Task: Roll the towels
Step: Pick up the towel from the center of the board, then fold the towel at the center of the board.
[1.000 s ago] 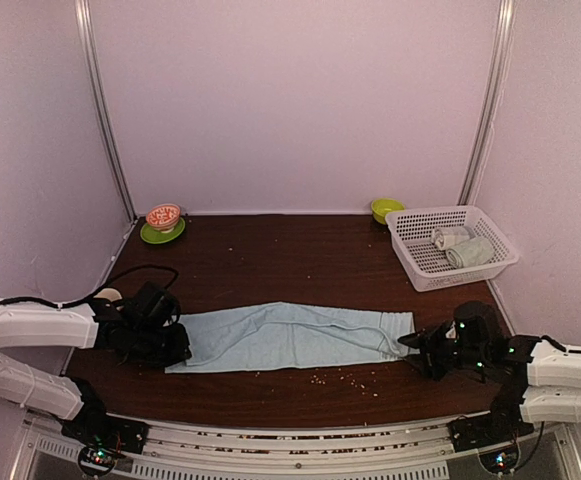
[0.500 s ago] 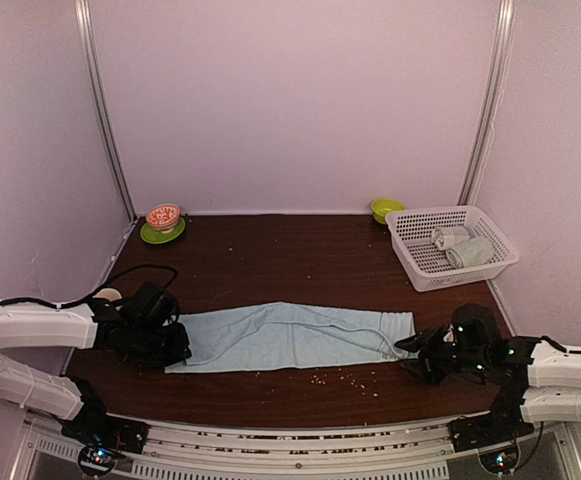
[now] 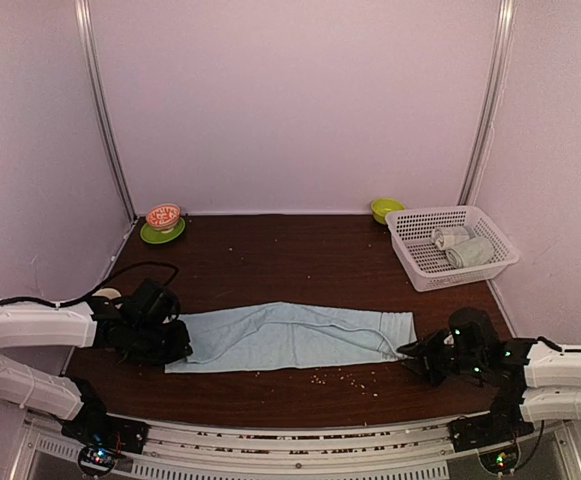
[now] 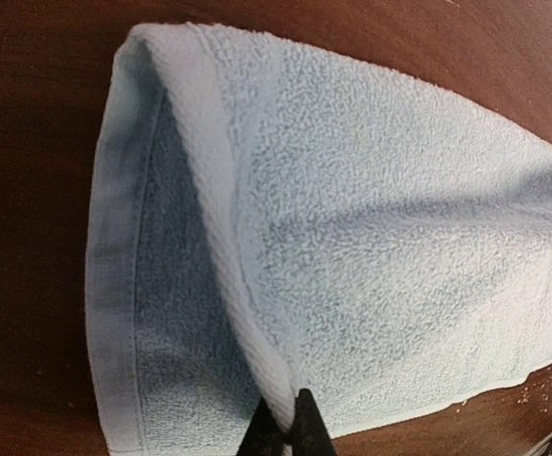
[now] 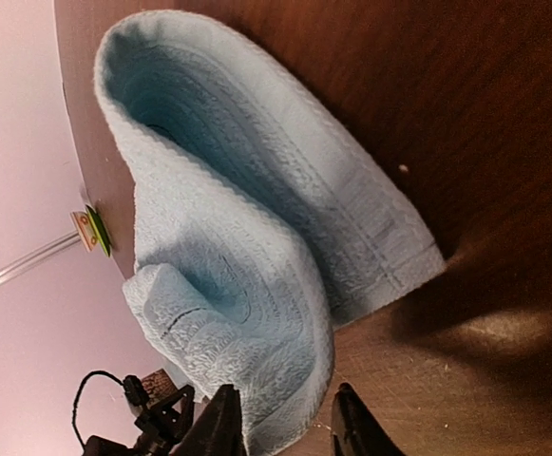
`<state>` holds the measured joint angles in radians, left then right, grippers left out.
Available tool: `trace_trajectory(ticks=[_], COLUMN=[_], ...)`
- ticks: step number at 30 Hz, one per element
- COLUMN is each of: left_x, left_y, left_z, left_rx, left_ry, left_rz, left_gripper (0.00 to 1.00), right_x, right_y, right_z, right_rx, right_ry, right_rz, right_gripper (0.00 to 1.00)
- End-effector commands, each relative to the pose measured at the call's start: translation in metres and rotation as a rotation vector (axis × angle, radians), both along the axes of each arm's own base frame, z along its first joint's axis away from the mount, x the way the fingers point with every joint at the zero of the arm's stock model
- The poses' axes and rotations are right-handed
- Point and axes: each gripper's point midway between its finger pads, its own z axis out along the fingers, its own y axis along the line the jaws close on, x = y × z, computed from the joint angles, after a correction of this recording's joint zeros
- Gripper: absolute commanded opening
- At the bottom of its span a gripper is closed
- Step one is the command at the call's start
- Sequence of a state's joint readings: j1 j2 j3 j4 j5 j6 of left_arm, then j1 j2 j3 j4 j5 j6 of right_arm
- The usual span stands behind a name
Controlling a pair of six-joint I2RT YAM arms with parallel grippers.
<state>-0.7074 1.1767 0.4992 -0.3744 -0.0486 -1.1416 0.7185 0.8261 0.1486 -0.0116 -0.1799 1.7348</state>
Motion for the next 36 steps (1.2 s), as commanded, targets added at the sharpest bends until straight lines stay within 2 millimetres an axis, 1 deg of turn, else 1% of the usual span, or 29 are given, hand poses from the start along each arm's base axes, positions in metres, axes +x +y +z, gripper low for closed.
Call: trace_trajectory(ticks=[1, 4, 6, 7, 12, 15, 19, 21, 23, 26, 29, 32, 36], left_x=[0.009, 0.01, 0.011, 0.013, 0.018, 0.021, 0.024, 0.025, 0.027, 0.028, 0.029, 0.03, 0.027], left_y=[-0.001, 0.002, 0.005, 0.007, 0.016, 0.023, 0.033, 0.038, 0.043, 0.047, 0.048, 0.046, 0.045], left_z=[0.012, 0.017, 0.022, 0.025, 0.04, 0.046, 0.051, 0.054, 0.058, 0.063, 0.066, 0.068, 0.063], left_rx=[0.0, 0.013, 0.035, 0.047, 0.102, 0.125, 0.145, 0.15, 0.155, 0.159, 0.156, 0.154, 0.154], left_ry=[-0.041, -0.052, -0.06, -0.07, -0.102, -0.112, -0.118, -0.12, -0.128, -0.136, -0.137, -0.137, -0.118], left_rz=[0.002, 0.003, 0.005, 0.006, 0.005, 0.004, 0.005, 0.006, 0.01, 0.013, 0.008, -0.002, -0.012], left_gripper=[0.0, 0.0, 0.0, 0.0, 0.0, 0.0, 0.0, 0.0, 0.0, 0.0, 0.0, 0.0, 0.0], right_x=[0.007, 0.012, 0.014, 0.015, 0.02, 0.028, 0.043, 0.05, 0.057, 0.065, 0.069, 0.069, 0.064], right_y=[-0.001, -0.005, -0.01, -0.012, -0.012, -0.012, -0.01, -0.016, -0.021, -0.026, -0.032, -0.038, -0.047], right_z=[0.005, 0.013, 0.018, 0.02, 0.028, 0.037, 0.05, 0.056, 0.066, 0.081, 0.083, 0.08, 0.062], right_rx=[-0.011, -0.055, -0.116, -0.142, -0.23, -0.312, -0.449, -0.544, -0.617, -0.667, -0.692, -0.719, -0.75], right_ry=[-0.037, -0.077, -0.1, -0.109, -0.157, -0.212, -0.3, -0.318, -0.342, -0.378, -0.384, -0.376, -0.328], right_rz=[-0.021, -0.016, -0.005, 0.004, 0.073, 0.141, 0.284, 0.339, 0.37, 0.382, 0.388, 0.402, 0.417], right_gripper=[0.24, 0.11, 0.03, 0.0, 0.0, 0.0, 0.0, 0.0, 0.0, 0.0, 0.0, 0.0, 0.0])
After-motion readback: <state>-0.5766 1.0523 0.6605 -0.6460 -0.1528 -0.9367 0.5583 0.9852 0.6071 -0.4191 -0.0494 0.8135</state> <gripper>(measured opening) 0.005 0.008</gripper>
